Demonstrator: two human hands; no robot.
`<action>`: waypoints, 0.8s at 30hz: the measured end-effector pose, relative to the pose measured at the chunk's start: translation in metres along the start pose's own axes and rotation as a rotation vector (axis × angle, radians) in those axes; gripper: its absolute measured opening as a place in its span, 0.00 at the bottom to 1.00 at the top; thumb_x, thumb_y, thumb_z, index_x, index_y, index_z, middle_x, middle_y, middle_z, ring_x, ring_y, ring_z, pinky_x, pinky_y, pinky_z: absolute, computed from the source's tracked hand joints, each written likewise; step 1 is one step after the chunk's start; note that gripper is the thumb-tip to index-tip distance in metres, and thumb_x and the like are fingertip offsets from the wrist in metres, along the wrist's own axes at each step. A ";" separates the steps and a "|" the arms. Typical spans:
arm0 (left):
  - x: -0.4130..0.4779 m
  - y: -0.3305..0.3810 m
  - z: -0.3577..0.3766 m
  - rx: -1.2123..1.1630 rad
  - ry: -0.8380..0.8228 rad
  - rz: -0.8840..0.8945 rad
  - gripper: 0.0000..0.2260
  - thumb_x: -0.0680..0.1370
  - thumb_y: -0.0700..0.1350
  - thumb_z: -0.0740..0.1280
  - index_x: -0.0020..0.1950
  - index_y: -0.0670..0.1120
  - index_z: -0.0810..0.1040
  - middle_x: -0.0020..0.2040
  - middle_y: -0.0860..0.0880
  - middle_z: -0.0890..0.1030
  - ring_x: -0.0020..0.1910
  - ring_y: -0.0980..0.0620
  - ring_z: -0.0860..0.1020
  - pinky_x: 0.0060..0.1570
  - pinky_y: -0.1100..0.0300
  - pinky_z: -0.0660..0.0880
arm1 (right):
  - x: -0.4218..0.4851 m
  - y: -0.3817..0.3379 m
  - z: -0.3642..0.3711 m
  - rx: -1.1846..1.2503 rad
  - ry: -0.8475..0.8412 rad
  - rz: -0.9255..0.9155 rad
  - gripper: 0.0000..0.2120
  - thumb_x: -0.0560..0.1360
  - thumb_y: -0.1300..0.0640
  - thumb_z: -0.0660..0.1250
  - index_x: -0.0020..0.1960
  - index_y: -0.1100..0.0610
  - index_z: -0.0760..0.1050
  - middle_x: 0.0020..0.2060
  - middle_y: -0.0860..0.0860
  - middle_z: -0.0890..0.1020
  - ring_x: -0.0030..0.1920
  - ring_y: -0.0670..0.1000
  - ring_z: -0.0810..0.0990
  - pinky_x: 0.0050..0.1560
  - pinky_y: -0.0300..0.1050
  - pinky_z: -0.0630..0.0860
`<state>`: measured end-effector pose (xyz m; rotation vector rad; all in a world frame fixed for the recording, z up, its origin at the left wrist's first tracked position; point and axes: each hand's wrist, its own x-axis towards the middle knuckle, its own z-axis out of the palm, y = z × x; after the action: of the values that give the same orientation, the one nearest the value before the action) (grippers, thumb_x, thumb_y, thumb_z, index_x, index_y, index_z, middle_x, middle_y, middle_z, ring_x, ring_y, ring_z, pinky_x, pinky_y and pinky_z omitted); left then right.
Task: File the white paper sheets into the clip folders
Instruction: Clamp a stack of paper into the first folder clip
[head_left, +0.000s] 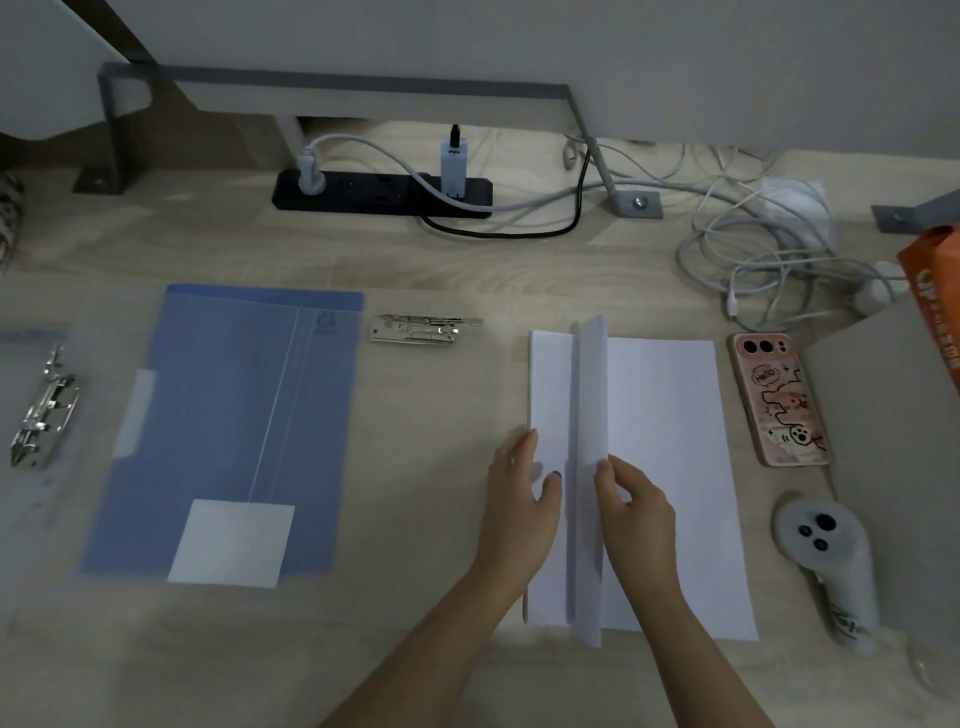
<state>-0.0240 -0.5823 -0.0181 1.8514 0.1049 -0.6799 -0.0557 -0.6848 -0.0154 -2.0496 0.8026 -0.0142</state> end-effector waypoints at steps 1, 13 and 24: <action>0.001 -0.001 0.001 0.033 0.001 0.012 0.23 0.80 0.41 0.57 0.74 0.47 0.56 0.74 0.52 0.59 0.60 0.66 0.60 0.44 0.91 0.55 | 0.000 0.000 0.000 0.001 0.004 0.004 0.14 0.79 0.58 0.58 0.48 0.67 0.78 0.45 0.63 0.82 0.46 0.57 0.80 0.52 0.53 0.76; -0.004 -0.017 0.018 0.206 -0.062 0.042 0.27 0.81 0.46 0.56 0.76 0.51 0.46 0.77 0.55 0.41 0.75 0.60 0.42 0.65 0.73 0.43 | 0.001 0.005 0.003 -0.016 -0.012 -0.001 0.14 0.79 0.58 0.58 0.40 0.65 0.75 0.36 0.60 0.80 0.34 0.48 0.74 0.37 0.37 0.71; -0.006 -0.008 0.018 -0.082 0.012 0.031 0.22 0.80 0.43 0.59 0.73 0.50 0.57 0.66 0.58 0.64 0.64 0.66 0.65 0.58 0.78 0.63 | 0.002 0.007 0.003 -0.040 -0.006 -0.043 0.14 0.79 0.58 0.58 0.41 0.65 0.76 0.37 0.57 0.80 0.34 0.44 0.74 0.39 0.42 0.73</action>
<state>-0.0397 -0.5935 -0.0258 1.7748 0.1096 -0.6343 -0.0573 -0.6860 -0.0231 -2.1031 0.7598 -0.0162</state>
